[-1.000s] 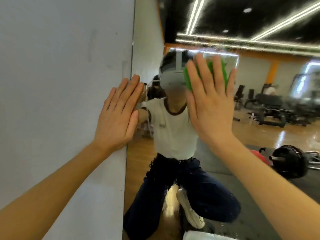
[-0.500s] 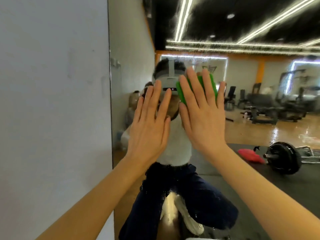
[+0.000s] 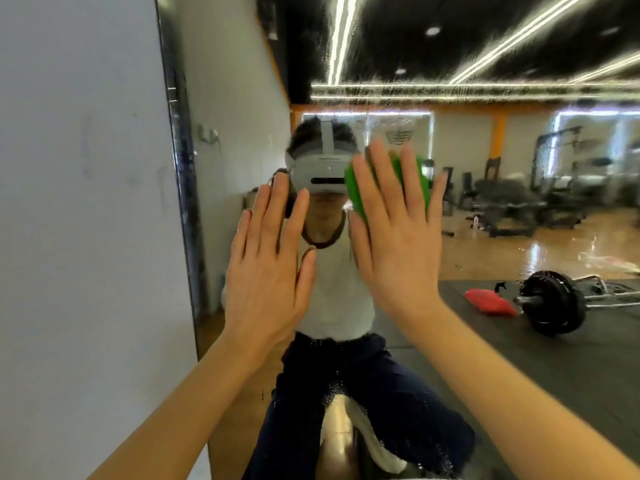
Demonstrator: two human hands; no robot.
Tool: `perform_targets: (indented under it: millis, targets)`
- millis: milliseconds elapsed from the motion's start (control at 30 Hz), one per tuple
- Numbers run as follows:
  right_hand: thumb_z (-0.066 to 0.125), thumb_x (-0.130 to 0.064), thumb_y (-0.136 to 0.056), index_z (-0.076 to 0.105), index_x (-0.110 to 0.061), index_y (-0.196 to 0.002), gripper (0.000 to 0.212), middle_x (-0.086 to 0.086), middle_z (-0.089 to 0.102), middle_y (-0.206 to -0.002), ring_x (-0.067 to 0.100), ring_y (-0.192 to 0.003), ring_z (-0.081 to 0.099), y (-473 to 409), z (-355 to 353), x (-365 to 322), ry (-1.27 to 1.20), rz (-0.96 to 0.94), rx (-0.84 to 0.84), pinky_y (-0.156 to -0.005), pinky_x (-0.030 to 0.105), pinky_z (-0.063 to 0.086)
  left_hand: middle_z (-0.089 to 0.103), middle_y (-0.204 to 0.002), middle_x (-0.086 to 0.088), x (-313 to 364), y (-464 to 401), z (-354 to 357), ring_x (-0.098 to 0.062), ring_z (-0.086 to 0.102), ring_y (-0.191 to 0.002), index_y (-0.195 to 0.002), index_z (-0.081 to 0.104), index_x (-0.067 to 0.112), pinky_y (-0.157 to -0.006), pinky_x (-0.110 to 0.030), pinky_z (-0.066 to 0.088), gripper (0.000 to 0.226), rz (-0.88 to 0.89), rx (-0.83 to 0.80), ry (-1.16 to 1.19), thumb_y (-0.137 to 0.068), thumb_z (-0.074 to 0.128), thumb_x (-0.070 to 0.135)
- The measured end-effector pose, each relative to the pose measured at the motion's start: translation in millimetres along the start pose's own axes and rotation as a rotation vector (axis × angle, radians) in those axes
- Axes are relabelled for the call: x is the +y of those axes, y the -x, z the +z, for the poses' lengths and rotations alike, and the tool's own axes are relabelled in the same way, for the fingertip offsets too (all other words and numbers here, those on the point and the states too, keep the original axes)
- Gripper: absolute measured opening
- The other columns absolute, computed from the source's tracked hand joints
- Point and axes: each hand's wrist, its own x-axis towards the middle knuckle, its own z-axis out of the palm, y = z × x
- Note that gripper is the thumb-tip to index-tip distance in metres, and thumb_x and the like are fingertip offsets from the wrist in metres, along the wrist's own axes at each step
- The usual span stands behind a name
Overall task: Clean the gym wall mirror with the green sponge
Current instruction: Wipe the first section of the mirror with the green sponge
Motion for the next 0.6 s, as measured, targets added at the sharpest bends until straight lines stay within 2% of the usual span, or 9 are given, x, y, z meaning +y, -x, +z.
perform_targets:
  millis: [67, 133, 200, 333, 400, 433, 500, 533, 600]
  targets:
    - [0.045, -0.027, -0.104, 0.028, -0.015, -0.157, 0.056, 0.006, 0.021, -0.165, 0.025, -0.155, 0.003, 65, -8, -6, 0.018, -0.028, -0.103, -0.124, 0.05, -0.004, 0.012, -0.168, -0.014, 0, 0, -1, -0.025, 0.005, -0.157, -0.161, 0.019, 0.011, -0.127, -0.039, 0.0, 0.06, 0.0, 0.001, -0.001, -0.107, 0.03, 0.036]
    - [0.044, -0.028, -0.102, 0.024, -0.018, -0.157, 0.059, 0.003, 0.018, -0.166, 0.024, -0.156, 0.004, 105, -16, -9, 0.044, -0.067, -0.191, -0.125, 0.049, -0.003, 0.011, -0.168, -0.014, 1, 0, -1, -0.027, 0.006, -0.157, -0.161, 0.02, 0.011, -0.127, -0.039, 0.001, 0.06, 0.002, -0.003, -0.012, -0.107, 0.029, 0.036]
    - [0.04, -0.028, -0.105, 0.028, -0.017, -0.155, 0.053, 0.006, 0.025, -0.164, 0.026, -0.154, 0.012, 85, -14, -10, 0.02, -0.079, -0.182, -0.125, 0.048, -0.003, 0.012, -0.168, -0.016, 1, 0, -1, -0.029, 0.008, -0.157, -0.161, 0.021, 0.009, -0.128, -0.04, 0.002, 0.06, 0.001, -0.001, -0.028, -0.107, 0.029, 0.035]
    - [0.036, -0.027, -0.108, 0.04, -0.01, -0.152, 0.048, 0.012, 0.038, -0.159, 0.031, -0.149, 0.025, -18, 2, -10, -0.016, -0.099, -0.054, -0.123, 0.049, 0.004, 0.016, -0.167, -0.019, 3, 0, 6, -0.031, 0.011, -0.156, -0.16, 0.021, 0.009, -0.128, -0.042, 0.005, 0.059, 0.001, 0.01, -0.022, -0.108, 0.026, 0.037]
    - [0.039, -0.025, -0.108, 0.039, -0.01, -0.153, 0.048, 0.012, 0.038, -0.159, 0.029, -0.15, 0.025, -33, -1, 11, 0.049, -0.165, -0.039, -0.123, 0.048, 0.002, 0.017, -0.167, -0.019, 3, 0, 7, -0.031, 0.01, -0.156, -0.16, 0.022, 0.008, -0.127, -0.042, 0.005, 0.059, -0.001, 0.025, -0.033, -0.107, 0.031, 0.034]
    - [0.039, -0.025, -0.108, 0.036, -0.01, -0.154, 0.048, 0.012, 0.036, -0.16, 0.027, -0.151, 0.021, -29, -7, 27, 0.076, -0.159, -0.057, -0.123, 0.046, -0.003, 0.017, -0.167, -0.019, 4, 0, 7, -0.03, 0.009, -0.156, -0.16, 0.023, 0.008, -0.127, -0.041, 0.004, 0.06, -0.002, 0.029, -0.038, -0.106, 0.032, 0.032]
    - [0.032, -0.028, -0.109, 0.027, -0.012, -0.158, 0.052, 0.011, 0.025, -0.165, 0.022, -0.153, 0.006, -10, -24, 65, 0.118, -0.011, -0.098, -0.122, 0.04, -0.015, 0.016, -0.167, -0.018, 4, 0, 7, -0.029, 0.007, -0.156, -0.16, 0.023, 0.008, -0.127, -0.041, 0.003, 0.061, -0.004, 0.028, -0.043, -0.105, 0.033, 0.032]
    - [0.027, -0.03, -0.109, 0.023, -0.012, -0.159, 0.053, 0.01, 0.021, -0.167, 0.02, -0.153, 0.002, 0, -31, 79, 0.116, 0.1, -0.092, -0.123, 0.041, -0.015, 0.015, -0.167, -0.017, 4, 0, 7, -0.028, 0.006, -0.157, -0.16, 0.022, 0.008, -0.127, -0.04, 0.003, 0.061, -0.005, 0.025, -0.045, -0.105, 0.033, 0.032]
    - [0.025, -0.03, -0.109, 0.02, -0.011, -0.159, 0.054, 0.011, 0.019, -0.167, 0.025, -0.155, 0.004, 9, -32, 79, 0.099, 0.259, -0.022, -0.124, 0.05, -0.007, 0.014, -0.168, -0.016, 4, 0, 7, -0.028, 0.006, -0.157, -0.16, 0.022, 0.008, -0.127, -0.04, 0.002, 0.062, -0.006, 0.023, -0.049, -0.105, 0.033, 0.033]
